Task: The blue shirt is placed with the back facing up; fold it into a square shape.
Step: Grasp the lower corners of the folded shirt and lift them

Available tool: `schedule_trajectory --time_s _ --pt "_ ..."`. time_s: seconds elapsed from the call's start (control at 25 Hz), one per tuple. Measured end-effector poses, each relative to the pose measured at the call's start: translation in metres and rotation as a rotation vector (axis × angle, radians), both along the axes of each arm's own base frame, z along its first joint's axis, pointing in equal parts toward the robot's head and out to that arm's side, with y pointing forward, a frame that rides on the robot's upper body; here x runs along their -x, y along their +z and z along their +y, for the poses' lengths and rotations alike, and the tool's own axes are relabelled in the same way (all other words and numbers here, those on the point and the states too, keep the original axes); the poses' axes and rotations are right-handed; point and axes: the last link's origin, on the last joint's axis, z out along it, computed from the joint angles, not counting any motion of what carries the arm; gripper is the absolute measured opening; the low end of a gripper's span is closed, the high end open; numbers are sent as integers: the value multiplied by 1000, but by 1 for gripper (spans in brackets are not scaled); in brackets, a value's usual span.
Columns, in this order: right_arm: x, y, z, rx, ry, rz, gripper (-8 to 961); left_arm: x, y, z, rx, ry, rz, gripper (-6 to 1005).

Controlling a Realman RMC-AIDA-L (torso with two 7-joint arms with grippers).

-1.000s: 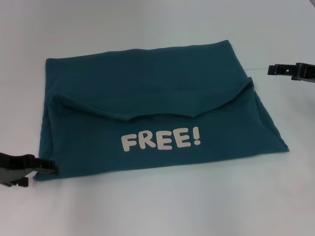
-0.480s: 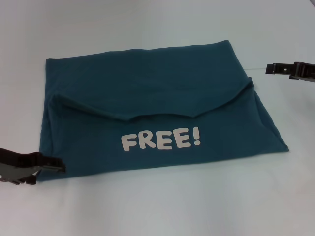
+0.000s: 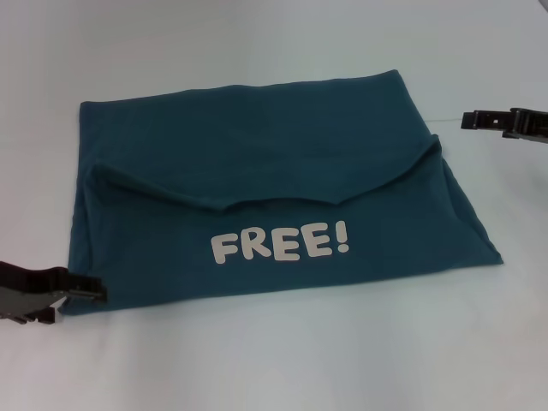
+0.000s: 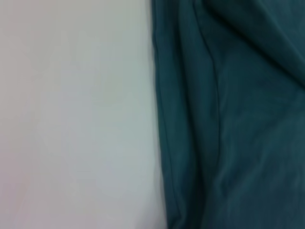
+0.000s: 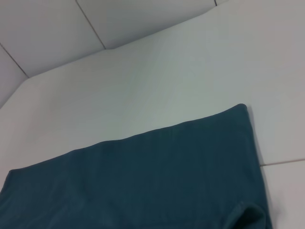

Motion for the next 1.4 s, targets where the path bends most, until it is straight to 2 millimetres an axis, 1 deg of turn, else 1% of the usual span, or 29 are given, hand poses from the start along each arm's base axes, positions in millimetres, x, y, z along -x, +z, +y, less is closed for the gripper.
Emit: schedule_trajectory --time_s 0.6,0.72,0.96,1.16,1.4 --pt "1 -1 0 1 4 2 918 4 -3 2 -13 8 20 928" --pt "1 0 0 -1 5 4 918 3 -6 2 -5 11 15 921" --pt "1 0 0 -2 5 4 919 -6 -14 7 16 -2 3 906" --pt "2 -1 0 0 5 6 919 -16 -21 12 45 -49 16 893" --pt "-1 -1 -2 -1 -1 9 916 -19 -22 16 30 -97 12 878"
